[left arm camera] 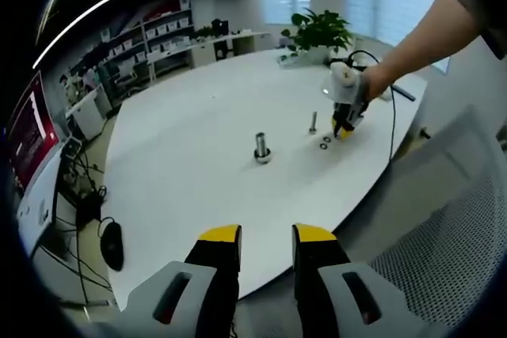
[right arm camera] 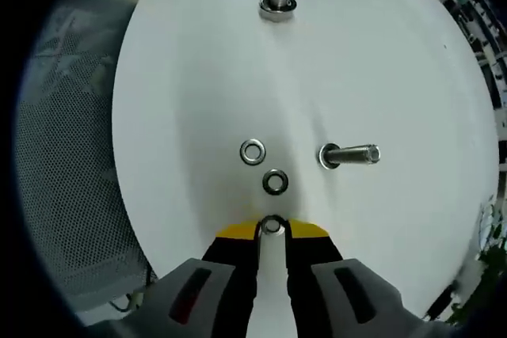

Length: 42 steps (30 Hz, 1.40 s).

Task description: Place the washer onto the threaded stud by aligning its center hole with the stud, sliding it down to the base, and recovering from edge contact or off-axis alignment until the washer reaches the visible bottom stop.

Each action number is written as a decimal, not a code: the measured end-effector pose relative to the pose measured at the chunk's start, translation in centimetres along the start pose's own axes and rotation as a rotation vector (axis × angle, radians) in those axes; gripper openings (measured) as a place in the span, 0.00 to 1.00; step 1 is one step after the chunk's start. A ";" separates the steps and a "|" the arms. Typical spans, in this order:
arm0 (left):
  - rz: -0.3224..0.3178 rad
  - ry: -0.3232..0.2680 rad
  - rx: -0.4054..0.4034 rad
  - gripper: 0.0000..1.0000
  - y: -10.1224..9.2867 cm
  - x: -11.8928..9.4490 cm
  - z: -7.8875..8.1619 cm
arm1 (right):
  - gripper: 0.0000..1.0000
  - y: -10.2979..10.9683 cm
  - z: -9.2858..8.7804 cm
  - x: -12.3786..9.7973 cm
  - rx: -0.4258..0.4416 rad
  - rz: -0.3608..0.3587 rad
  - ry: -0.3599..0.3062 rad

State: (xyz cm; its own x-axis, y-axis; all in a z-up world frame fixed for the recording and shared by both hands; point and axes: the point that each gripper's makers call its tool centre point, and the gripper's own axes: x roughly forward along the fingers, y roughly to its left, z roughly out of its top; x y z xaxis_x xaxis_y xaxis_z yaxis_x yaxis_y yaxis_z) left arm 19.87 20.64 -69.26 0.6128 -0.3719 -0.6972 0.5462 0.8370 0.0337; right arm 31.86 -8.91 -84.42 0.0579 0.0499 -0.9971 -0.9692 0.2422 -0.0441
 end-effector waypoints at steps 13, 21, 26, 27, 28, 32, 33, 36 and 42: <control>0.017 -0.016 0.008 0.24 0.2 -0.2 0.3 | 0.14 -0.1 -0.4 -0.3 0.067 -0.076 -0.131; 0.015 -0.002 0.023 0.25 0.0 -0.1 0.0 | 0.13 -0.6 -0.8 -0.8 0.144 -0.071 -0.150; 0.018 0.002 0.025 0.25 0.1 -0.1 0.0 | 0.14 -1.7 -0.2 -2.3 0.169 -0.083 -0.196; 0.018 0.002 0.026 0.25 0.1 -0.1 0.0 | 0.14 -1.9 0.0 -2.6 0.174 -0.084 -0.203; 0.018 0.004 0.028 0.25 0.0 -0.1 0.0 | 0.14 -2.2 0.3 -2.9 0.184 -0.087 -0.221; 0.019 0.014 0.037 0.25 0.0 0.0 -0.2 | 0.14 -2.8 1.3 -3.9 0.201 -0.093 -0.259; 0.020 0.014 0.037 0.25 0.0 0.0 -0.2 | 0.14 -2.8 1.6 -4.1 0.199 -0.094 -0.263; 0.025 0.004 0.030 0.25 0.1 -0.1 0.0 | 0.14 -3.2 2.3 -4.5 0.174 -0.107 -0.278; 0.025 0.011 0.034 0.25 0.2 -0.1 -0.1 | 0.14 -4.2 4.0 -6.0 0.170 -0.122 -0.325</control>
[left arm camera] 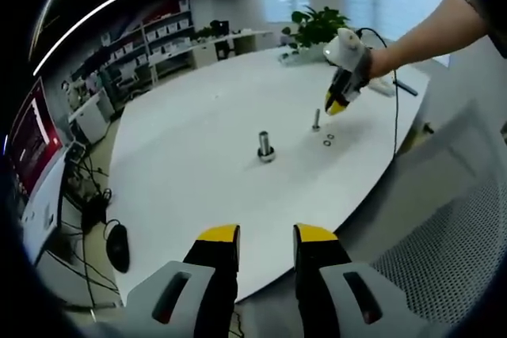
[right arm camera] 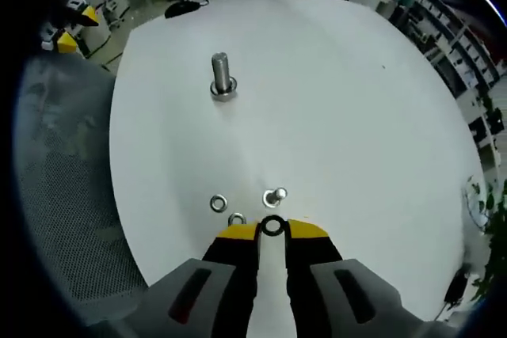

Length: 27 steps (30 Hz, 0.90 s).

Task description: Place the washer onto the threaded stud by aligning its center hole with the stud, sliding it down to the base, and recovering from edge contact or off-axis alignment until the washer reaches the visible bottom stop.

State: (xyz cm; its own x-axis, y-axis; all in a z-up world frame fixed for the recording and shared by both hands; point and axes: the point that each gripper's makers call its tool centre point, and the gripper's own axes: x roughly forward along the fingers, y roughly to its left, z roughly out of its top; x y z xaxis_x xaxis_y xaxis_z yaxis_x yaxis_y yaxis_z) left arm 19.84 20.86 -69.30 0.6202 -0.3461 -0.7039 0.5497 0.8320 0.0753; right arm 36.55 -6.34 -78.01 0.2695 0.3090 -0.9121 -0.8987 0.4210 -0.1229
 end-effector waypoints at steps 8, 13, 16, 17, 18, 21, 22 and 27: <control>0.000 -0.003 -0.005 0.25 0.1 0.0 0.0 | 0.14 -0.3 1.3 0.0 -0.059 -0.016 -0.026; -0.001 0.000 -0.007 0.25 0.1 0.0 0.0 | 0.14 -0.3 1.7 0.4 -0.075 -0.010 -0.019; -0.004 0.002 -0.007 0.25 0.0 0.0 0.0 | 0.14 -0.2 1.7 0.6 -0.072 -0.002 -0.006; -0.002 0.002 -0.007 0.25 0.1 0.0 0.0 | 0.14 -0.4 1.6 0.8 -0.074 -0.001 -0.001; -0.002 0.001 -0.008 0.25 0.1 0.0 0.0 | 0.14 -0.5 1.5 1.0 -0.080 -0.002 0.005; -0.003 -0.001 -0.010 0.25 0.1 0.0 0.0 | 0.14 -0.4 1.4 1.0 -0.077 0.002 0.007; -0.002 -0.002 -0.010 0.25 0.1 0.0 0.0 | 0.14 -0.5 1.5 1.1 -0.077 0.002 0.009; -0.002 -0.004 -0.012 0.25 0.1 0.0 0.0 | 0.14 -0.7 2.0 1.2 -0.067 0.006 0.005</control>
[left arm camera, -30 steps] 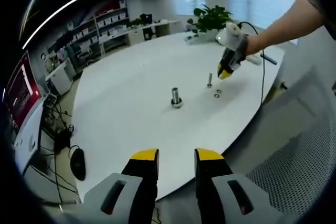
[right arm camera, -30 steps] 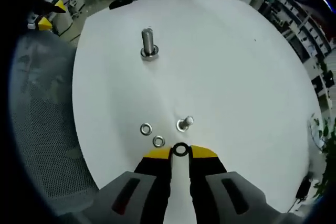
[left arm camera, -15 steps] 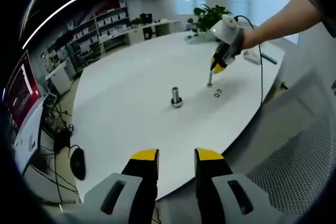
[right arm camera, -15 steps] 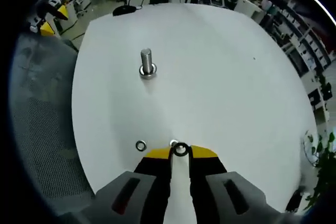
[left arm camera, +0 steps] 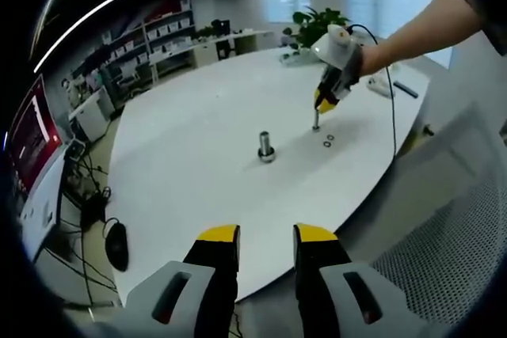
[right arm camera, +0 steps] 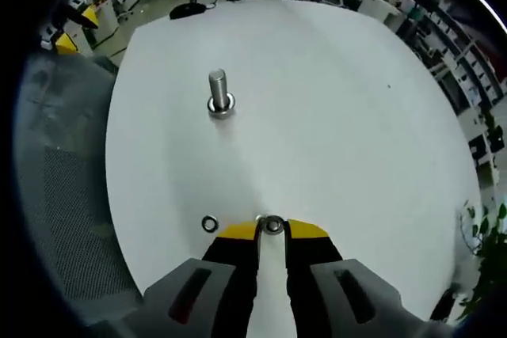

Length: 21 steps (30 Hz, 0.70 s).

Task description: Place the washer onto the threaded stud by aligning its center hole with the stud, sliding it down to the base, and recovering from edge contact or off-axis alignment until the washer reaches the visible bottom stop.

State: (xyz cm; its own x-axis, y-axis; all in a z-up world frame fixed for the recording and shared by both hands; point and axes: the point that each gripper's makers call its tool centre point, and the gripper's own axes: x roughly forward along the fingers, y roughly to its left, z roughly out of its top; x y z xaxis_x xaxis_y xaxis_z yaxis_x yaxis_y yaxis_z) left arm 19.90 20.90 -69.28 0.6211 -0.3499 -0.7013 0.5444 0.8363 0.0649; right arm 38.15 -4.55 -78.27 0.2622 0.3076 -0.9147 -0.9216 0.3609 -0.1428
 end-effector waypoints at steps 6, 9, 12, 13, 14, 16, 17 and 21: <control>-0.001 -0.001 -0.007 0.25 0.0 0.0 0.0 | 0.14 0.3 0.1 0.0 -0.014 0.003 0.006; -0.004 0.000 -0.008 0.25 0.0 0.0 0.0 | 0.14 0.3 0.1 -0.1 -0.030 0.001 0.008; -0.005 0.002 -0.006 0.25 -0.1 0.0 0.0 | 0.14 0.3 0.0 -0.1 -0.035 0.007 0.016; -0.005 0.001 -0.006 0.25 -0.1 0.0 0.0 | 0.14 0.3 -0.1 -0.1 -0.038 0.009 0.021; -0.005 -0.001 -0.006 0.25 -0.1 0.0 0.0 | 0.14 0.3 -0.1 -0.1 -0.040 0.011 0.023; -0.005 -0.001 -0.008 0.25 -0.1 0.0 0.0 | 0.14 0.3 -0.1 0.1 -0.041 0.018 0.030; -0.004 -0.001 -0.008 0.25 -0.1 0.0 0.0 | 0.14 0.3 -0.1 0.2 -0.040 0.021 0.037; -0.003 -0.001 -0.008 0.25 0.0 0.0 0.0 | 0.14 0.5 -0.3 0.7 -0.045 0.031 0.054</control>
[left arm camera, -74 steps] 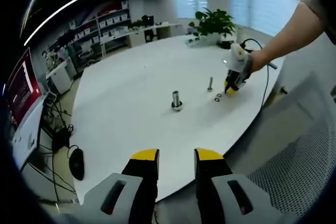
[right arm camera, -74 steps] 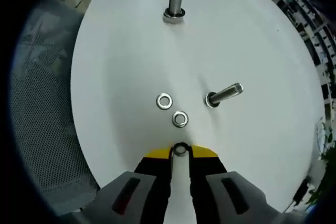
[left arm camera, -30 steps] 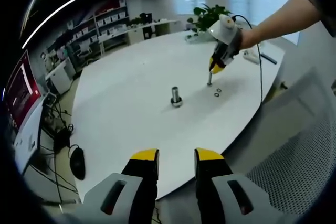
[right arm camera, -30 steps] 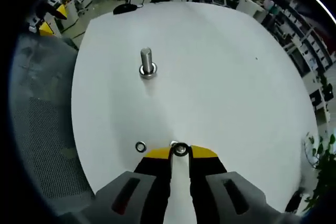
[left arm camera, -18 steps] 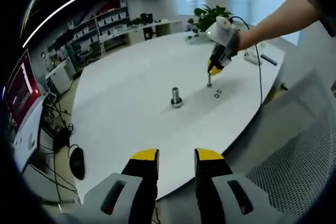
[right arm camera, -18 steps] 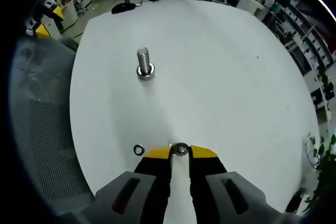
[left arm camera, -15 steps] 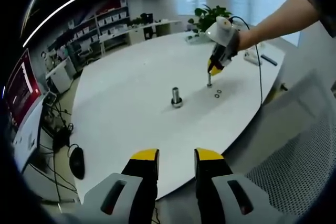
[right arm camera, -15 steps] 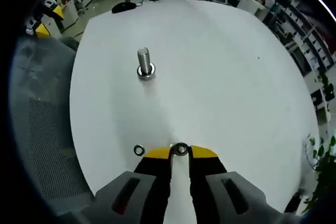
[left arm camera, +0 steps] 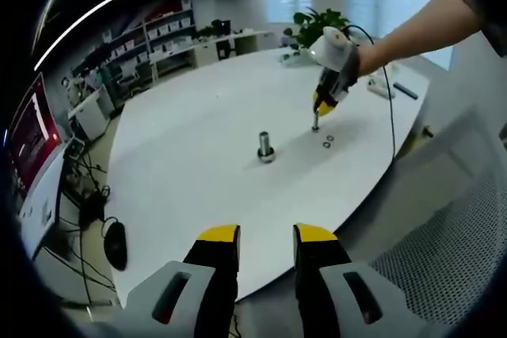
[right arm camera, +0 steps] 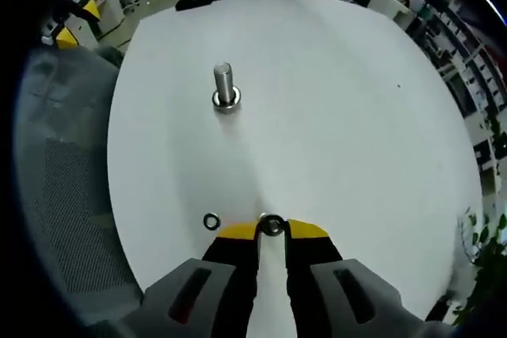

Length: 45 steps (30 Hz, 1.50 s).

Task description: Place the washer onto the threaded stud by aligning its center hole with the stud, sliding it down to the base, and recovering from edge contact or off-axis alignment until the washer reaches the visible bottom stop.

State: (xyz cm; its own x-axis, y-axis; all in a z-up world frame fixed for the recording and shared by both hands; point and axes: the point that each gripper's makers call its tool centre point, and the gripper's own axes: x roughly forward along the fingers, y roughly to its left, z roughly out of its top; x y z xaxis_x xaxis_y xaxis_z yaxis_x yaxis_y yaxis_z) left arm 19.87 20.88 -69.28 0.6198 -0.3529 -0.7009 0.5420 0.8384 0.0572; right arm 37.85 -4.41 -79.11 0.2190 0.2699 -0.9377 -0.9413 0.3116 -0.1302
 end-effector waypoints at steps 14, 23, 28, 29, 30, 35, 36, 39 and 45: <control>0.010 0.012 -0.014 0.25 0.2 0.1 -0.3 | 0.14 0.2 -1.2 2.9 0.011 0.044 0.056; 0.016 0.029 -0.019 0.25 0.4 0.2 -0.6 | 0.15 0.2 -1.7 3.9 0.033 0.062 0.055; 0.015 0.035 -0.022 0.25 0.4 0.2 -0.7 | 0.16 0.0 -1.5 3.9 0.055 0.057 0.030; 0.014 0.036 -0.024 0.25 0.4 0.2 -0.7 | 0.16 0.2 -1.4 3.9 0.062 0.060 0.026; 0.015 0.038 -0.022 0.25 0.4 0.2 -0.8 | 0.17 0.2 -1.4 3.9 0.062 0.061 0.027; 0.013 0.037 -0.034 0.24 0.4 0.2 -0.8 | 0.19 0.2 -2.0 3.2 0.070 0.053 0.016; 0.012 0.033 -0.035 0.24 0.4 0.2 -0.7 | 0.19 0.2 -2.2 3.1 0.075 0.050 0.009; 0.009 0.036 -0.033 0.24 0.3 0.2 -0.7 | 0.20 0.1 -3.0 2.7 0.092 0.043 0.006; 0.002 0.043 -0.031 0.25 0.2 0.3 -0.9 | 0.20 0.7 -4.7 1.7 0.132 0.038 -0.018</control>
State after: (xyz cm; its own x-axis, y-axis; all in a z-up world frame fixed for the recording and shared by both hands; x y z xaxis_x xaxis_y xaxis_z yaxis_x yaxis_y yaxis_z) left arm 19.63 21.27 -70.07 0.5955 -0.3340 -0.7307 0.5225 0.8519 0.0365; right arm 36.35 -8.03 -82.29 0.1896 0.2999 -0.9349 -0.9074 0.4173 -0.0502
